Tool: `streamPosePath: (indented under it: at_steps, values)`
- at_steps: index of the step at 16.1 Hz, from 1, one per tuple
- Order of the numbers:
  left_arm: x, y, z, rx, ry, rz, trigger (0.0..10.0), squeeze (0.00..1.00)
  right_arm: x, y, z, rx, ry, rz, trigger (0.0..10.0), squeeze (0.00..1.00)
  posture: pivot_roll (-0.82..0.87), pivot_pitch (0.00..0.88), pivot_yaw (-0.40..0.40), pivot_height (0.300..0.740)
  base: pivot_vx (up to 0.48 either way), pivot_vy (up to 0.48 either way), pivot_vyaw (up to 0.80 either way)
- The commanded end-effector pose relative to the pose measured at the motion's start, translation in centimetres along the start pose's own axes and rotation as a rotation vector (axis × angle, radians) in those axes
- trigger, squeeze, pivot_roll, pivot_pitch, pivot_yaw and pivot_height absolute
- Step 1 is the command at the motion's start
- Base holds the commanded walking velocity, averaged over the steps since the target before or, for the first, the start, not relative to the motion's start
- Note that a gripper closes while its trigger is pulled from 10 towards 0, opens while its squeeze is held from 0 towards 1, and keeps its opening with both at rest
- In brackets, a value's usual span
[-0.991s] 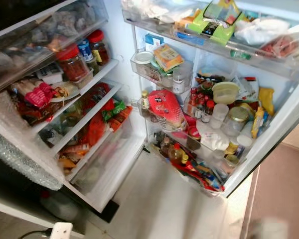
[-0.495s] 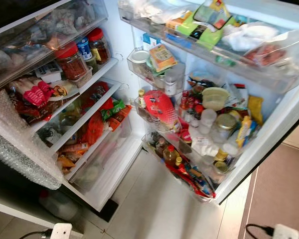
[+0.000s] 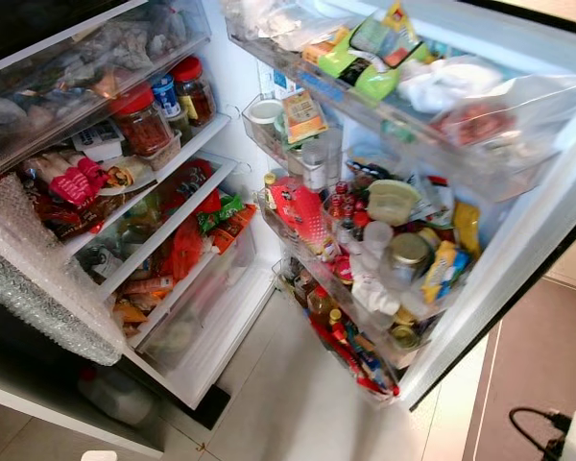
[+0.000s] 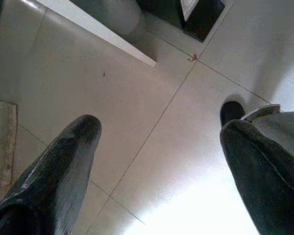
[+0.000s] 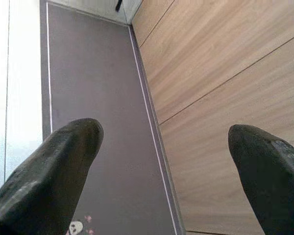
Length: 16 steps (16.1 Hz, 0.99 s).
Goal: Restocking fridge
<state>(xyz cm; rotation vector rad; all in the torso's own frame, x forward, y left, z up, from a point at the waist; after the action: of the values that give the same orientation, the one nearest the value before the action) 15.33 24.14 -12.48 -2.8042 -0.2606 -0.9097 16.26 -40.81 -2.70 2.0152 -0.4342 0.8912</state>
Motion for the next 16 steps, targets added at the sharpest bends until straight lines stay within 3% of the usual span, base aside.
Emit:
streamPosePath:
  at_steps: [1,6,8,13,15,16]
  values:
    - [-0.8,-0.4,-0.2,0.017,-0.031,-0.005,10.0,0.00,0.3,0.8,0.3,-0.021,0.009,0.019,10.0,0.00,-0.15,0.048,0.062,0.740,0.000,0.000,0.00]
    - [-0.7,-0.3,-0.1,0.009,-0.035,-0.009,10.0,0.00,3.4,1.1,1.3,0.111,0.121,0.130,10.0,0.00,-0.15,0.059,0.059,0.740,0.000,0.000,0.00]
    - [-0.8,-0.3,-0.1,0.010,-0.041,-0.013,10.0,0.00,4.6,0.7,1.4,0.173,0.164,0.122,10.0,0.00,-0.14,0.067,0.056,0.740,0.000,0.000,0.00]
    - [-1.4,-0.3,-0.2,0.010,-0.061,-0.024,10.0,0.00,9.0,-0.5,1.4,0.320,0.323,0.103,10.0,0.00,-0.14,0.075,0.052,0.740,0.000,0.000,0.00]
    - [-1.3,-0.1,-0.2,0.002,-0.062,-0.032,10.0,0.00,10.4,-1.7,0.8,0.397,0.386,0.094,10.0,0.00,-0.13,0.078,0.051,0.740,0.000,0.000,0.00]
    - [-1.3,0.0,-0.2,0.000,-0.062,-0.038,10.0,0.00,10.9,-2.5,0.4,0.454,0.407,0.134,10.0,0.00,-0.13,0.079,0.051,0.740,0.000,0.000,0.00]
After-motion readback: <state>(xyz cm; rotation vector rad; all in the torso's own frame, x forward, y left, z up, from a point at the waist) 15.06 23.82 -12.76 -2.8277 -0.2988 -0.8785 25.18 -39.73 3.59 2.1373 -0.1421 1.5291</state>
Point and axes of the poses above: a point about 5 cm out from each wrist's last joint towards the gripper, its own z axis pointing out of the wrist towards the gripper, its own x axis along the axis of the wrist's last joint, y = z × x, the point moved 4 cm from there along z, pointing out of the wrist towards the gripper, and after that the axes turned 10 degrees about -z, right-handed, at the moved point
